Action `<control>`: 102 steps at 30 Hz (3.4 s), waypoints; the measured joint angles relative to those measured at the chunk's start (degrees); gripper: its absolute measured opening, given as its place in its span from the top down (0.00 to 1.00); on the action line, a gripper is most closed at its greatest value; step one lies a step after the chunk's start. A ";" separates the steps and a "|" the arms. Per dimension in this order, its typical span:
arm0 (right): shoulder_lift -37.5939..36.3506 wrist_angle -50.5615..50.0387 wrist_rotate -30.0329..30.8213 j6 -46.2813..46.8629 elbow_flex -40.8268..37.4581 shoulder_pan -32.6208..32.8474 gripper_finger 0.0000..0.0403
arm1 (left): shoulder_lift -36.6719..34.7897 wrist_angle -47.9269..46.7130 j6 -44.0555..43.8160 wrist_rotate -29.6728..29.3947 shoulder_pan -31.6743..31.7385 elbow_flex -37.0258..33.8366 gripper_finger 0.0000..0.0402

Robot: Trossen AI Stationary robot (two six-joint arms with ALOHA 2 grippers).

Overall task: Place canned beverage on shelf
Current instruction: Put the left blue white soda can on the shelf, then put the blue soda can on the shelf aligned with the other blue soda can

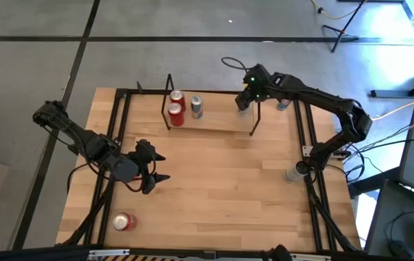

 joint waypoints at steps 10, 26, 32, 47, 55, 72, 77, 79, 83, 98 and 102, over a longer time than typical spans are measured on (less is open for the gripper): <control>-1.66 -24.17 3.40 -3.94 17.73 -0.10 0.19 | 0.00 0.02 1.08 0.00 0.00 0.00 0.14; -1.54 -34.98 7.12 -4.91 13.37 -22.55 0.27 | 0.00 0.00 1.49 0.13 0.00 0.00 0.14; -1.51 -28.04 4.27 -6.90 6.96 -26.82 0.27 | 0.00 -1.04 1.51 0.04 0.23 0.00 0.14; 7.40 -22.49 5.83 -7.34 3.05 -29.27 0.27 | 0.02 -1.40 1.51 1.61 3.28 -0.02 0.14; 9.25 -21.92 8.07 -7.75 3.08 -29.33 0.27 | 0.02 -1.38 1.44 1.66 3.28 -0.02 0.14; 11.64 -25.31 3.61 -11.72 3.09 -29.26 0.27 | 0.02 -1.29 1.46 1.09 3.28 -0.02 0.14; 11.81 -25.26 -0.47 -11.93 3.12 -28.57 0.28 | 0.02 -1.25 1.45 1.09 3.28 -0.02 0.14; 11.81 -25.72 -0.58 -12.18 3.12 -28.50 0.32 | 0.02 -1.25 1.46 1.08 3.28 -0.02 0.14; 11.50 -25.95 -1.51 -13.66 3.21 -28.52 0.48 | 0.02 -1.25 1.46 1.07 3.28 -0.02 0.14; 2.11 -43.58 -2.60 -11.47 14.81 -15.16 0.49 | 0.02 -1.25 1.46 1.51 3.26 -0.02 0.14; -1.30 -46.08 -3.77 -6.59 16.29 -7.25 0.49 | 0.02 -0.90 1.01 1.94 3.21 -0.02 0.14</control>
